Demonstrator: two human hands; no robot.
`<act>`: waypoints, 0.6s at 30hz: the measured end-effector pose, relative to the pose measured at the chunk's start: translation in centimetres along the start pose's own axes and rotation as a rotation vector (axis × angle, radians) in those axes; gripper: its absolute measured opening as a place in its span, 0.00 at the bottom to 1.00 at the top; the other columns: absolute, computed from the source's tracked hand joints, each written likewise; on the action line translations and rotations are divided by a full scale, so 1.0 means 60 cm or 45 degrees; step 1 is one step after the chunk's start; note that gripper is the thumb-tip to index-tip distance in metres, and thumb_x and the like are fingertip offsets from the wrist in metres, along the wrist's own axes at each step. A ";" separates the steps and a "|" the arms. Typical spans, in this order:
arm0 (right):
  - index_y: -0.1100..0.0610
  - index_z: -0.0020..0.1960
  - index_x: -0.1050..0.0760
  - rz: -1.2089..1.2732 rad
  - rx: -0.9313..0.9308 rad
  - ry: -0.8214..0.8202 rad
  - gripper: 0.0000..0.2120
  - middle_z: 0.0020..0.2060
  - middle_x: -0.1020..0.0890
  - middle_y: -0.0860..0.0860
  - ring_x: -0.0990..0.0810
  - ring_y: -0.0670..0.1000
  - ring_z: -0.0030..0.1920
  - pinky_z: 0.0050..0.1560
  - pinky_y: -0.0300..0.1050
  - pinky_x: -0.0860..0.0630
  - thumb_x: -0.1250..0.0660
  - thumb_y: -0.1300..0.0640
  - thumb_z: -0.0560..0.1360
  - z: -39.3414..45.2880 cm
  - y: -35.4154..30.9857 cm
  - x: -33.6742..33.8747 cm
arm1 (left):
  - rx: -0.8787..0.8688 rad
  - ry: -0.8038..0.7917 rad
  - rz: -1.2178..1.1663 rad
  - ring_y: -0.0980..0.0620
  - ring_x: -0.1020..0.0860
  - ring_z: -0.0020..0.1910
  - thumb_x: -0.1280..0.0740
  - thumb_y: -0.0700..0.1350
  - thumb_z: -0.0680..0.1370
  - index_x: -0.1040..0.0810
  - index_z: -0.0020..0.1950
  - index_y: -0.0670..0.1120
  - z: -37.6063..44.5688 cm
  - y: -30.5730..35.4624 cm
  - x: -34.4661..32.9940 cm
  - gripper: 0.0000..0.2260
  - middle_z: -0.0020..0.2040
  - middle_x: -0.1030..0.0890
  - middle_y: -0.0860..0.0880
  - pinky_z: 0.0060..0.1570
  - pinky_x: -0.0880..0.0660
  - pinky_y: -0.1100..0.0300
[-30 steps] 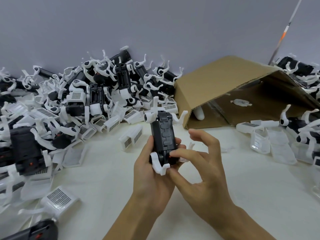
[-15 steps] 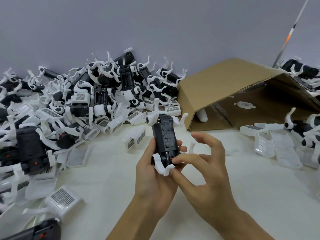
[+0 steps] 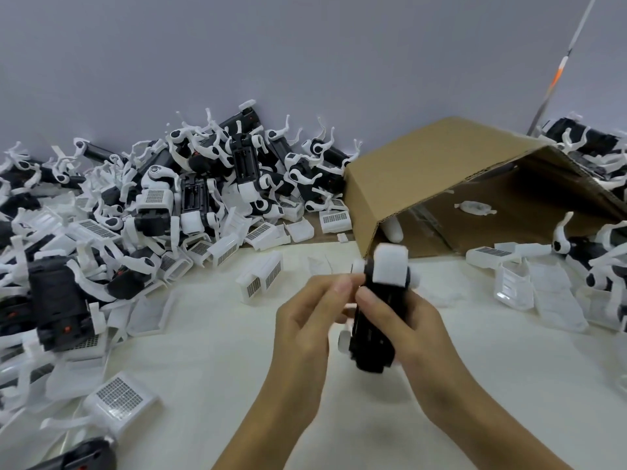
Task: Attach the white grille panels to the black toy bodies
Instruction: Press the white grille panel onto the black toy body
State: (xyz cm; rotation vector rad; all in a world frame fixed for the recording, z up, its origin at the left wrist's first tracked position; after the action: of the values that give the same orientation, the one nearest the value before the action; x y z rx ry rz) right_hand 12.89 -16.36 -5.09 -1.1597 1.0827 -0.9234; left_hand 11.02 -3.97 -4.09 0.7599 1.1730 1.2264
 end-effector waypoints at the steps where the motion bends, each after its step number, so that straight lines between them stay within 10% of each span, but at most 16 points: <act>1: 0.49 0.55 0.16 0.003 -0.026 0.029 0.23 0.49 0.12 0.52 0.12 0.54 0.48 0.41 0.45 0.16 0.22 0.39 0.64 0.000 0.003 0.000 | 0.006 -0.017 0.000 0.52 0.18 0.49 0.34 0.58 0.73 0.12 0.49 0.50 0.001 0.001 0.001 0.16 0.47 0.14 0.48 0.44 0.24 0.61; 6: 0.53 0.52 0.18 0.012 -0.086 0.160 0.27 0.45 0.12 0.51 0.12 0.52 0.44 0.36 0.46 0.16 0.25 0.39 0.59 0.004 0.010 0.017 | -0.065 0.413 0.427 0.56 0.20 0.50 0.29 0.46 0.78 0.14 0.45 0.52 0.024 -0.001 0.084 0.05 0.46 0.15 0.55 0.50 0.26 0.58; 12: 0.56 0.53 0.18 0.129 -0.174 0.097 0.28 0.47 0.13 0.54 0.13 0.55 0.48 0.40 0.50 0.16 0.27 0.39 0.61 0.003 0.023 0.006 | -0.040 0.264 1.583 0.48 0.38 0.77 0.30 0.39 0.78 0.32 0.77 0.53 0.058 -0.033 0.162 0.28 0.79 0.37 0.53 0.72 0.38 0.49; 18: 0.57 0.56 0.17 0.346 -0.238 0.033 0.21 0.53 0.14 0.58 0.14 0.58 0.53 0.49 0.60 0.16 0.31 0.48 0.66 0.004 0.026 0.009 | -0.007 0.689 0.987 0.63 0.21 0.39 0.25 0.39 0.75 0.25 0.64 0.54 0.043 -0.023 0.190 0.21 0.53 0.21 0.52 0.38 0.28 0.68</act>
State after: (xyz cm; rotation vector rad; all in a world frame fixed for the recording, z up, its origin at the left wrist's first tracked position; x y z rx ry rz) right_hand 13.30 -16.51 -6.70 -1.1196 1.3328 -0.6371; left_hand 13.09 7.10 -7.58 0.9513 1.3451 2.1775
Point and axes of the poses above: each hand's wrist, its own z-axis towards the middle knuckle, its own x-axis out of the back of the hand, y = z × x, the point moved 6 cm from there along z, towards the middle knuckle
